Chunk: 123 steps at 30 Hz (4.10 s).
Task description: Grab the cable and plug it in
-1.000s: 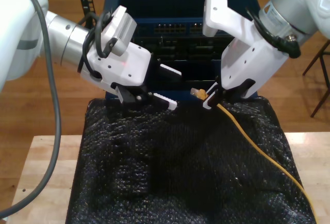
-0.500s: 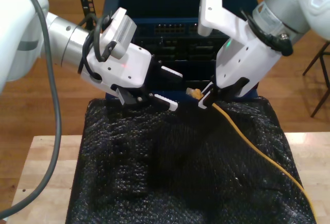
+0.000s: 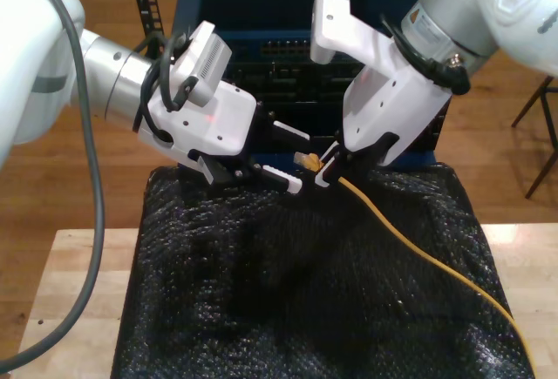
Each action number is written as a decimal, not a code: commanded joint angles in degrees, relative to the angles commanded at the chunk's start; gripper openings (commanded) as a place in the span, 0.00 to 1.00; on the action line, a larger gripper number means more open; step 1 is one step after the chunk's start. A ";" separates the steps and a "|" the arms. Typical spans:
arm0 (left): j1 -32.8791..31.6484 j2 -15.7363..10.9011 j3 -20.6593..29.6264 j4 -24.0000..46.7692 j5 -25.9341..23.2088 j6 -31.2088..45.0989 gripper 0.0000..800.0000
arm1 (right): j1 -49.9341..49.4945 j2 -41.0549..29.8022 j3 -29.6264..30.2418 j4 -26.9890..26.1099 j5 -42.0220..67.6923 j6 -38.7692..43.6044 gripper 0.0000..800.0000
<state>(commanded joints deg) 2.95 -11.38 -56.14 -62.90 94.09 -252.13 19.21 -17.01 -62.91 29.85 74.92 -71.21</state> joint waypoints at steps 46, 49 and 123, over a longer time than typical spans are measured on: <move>0.35 -0.88 1.58 -0.09 -0.79 -0.09 0.26 | -0.09 0.09 0.09 0.00 0.00 0.00 0.01; 0.35 -0.88 1.58 -0.09 -0.79 -0.09 0.27 | 0.00 0.09 0.18 0.00 0.00 0.00 0.01; 5.63 10.64 -3.52 -11.87 14.33 -10.20 0.00 | -0.18 -15.91 -0.97 -0.09 -1.41 -13.10 1.00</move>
<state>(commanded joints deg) 8.57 -0.75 -59.66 -74.77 108.42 -262.33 19.03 -32.92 -63.88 29.76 73.52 -84.31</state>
